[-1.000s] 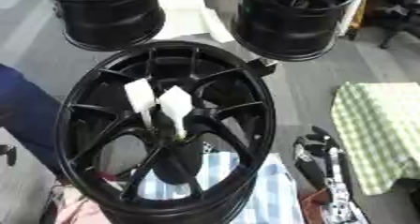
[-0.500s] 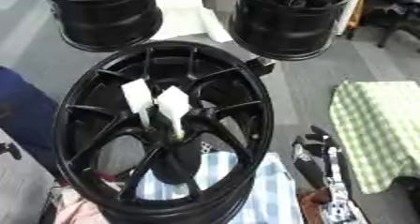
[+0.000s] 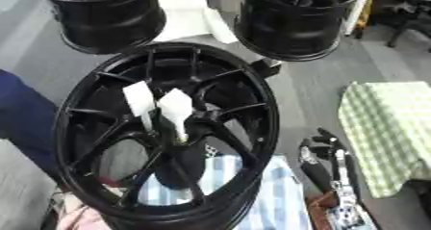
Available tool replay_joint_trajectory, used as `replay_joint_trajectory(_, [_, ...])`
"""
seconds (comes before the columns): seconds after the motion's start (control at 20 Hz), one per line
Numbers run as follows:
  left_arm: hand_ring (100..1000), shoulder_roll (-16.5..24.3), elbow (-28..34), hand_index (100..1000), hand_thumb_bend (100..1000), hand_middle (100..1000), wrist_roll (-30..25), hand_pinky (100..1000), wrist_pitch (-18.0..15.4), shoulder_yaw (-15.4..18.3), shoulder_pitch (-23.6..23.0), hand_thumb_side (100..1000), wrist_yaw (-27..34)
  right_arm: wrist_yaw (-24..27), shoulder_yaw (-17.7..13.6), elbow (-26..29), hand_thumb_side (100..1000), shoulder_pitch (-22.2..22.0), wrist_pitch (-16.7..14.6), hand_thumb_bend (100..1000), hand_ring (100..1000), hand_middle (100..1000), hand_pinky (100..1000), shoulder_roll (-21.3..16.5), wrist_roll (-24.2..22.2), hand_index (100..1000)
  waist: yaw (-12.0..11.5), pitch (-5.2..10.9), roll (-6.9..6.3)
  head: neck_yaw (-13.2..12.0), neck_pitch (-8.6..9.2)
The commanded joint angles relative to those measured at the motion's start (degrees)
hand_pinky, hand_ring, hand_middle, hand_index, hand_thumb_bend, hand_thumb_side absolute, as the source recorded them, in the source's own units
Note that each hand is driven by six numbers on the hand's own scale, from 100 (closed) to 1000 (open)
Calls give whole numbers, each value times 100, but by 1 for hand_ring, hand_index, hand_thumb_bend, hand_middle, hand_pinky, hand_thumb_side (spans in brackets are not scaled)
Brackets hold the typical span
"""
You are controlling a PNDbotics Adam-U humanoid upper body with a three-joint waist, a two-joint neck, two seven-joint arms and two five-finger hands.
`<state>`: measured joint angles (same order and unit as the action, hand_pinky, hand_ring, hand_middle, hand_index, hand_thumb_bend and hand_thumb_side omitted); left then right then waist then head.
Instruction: Pull the pin out of the wheel hub.
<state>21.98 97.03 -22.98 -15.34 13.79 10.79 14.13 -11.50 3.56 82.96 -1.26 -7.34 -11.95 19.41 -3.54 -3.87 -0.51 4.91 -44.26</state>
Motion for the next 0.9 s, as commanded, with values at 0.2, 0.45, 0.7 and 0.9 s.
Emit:
replay_joint_trajectory(0.2, [1000, 2044, -101, 928, 100, 821, -1042, 479, -1608, -341, 882, 317, 887, -69, 24, 40, 430, 41, -37, 140, 684, 724, 740, -175, -21, 880, 70, 113, -95, 22, 14])
replay_joint_trajectory(0.45, [1000, 2996, -731, 933, 100, 807, -2349, 515, -2785, -1086, 1882, 247, 936, -85, 66, 22, 429, 49, -50, 142, 684, 724, 740, -209, -58, 880, 161, 123, -153, -23, 14])
replay_joint_trajectory(0.7, [1000, 3118, -1183, 939, 100, 804, -2880, 541, -3589, -2095, 2914, 258, 311, -103, 109, -3, 429, 55, -62, 143, 684, 724, 739, -245, -102, 880, 282, 140, -219, -93, 14])
replay_joint_trajectory(0.9, [1000, 2807, -1283, 942, 100, 798, -2898, 545, -3658, -2957, 3554, 307, -656, -107, 142, -34, 429, 70, -74, 144, 684, 724, 739, -277, -134, 880, 358, 156, -266, -110, 14])
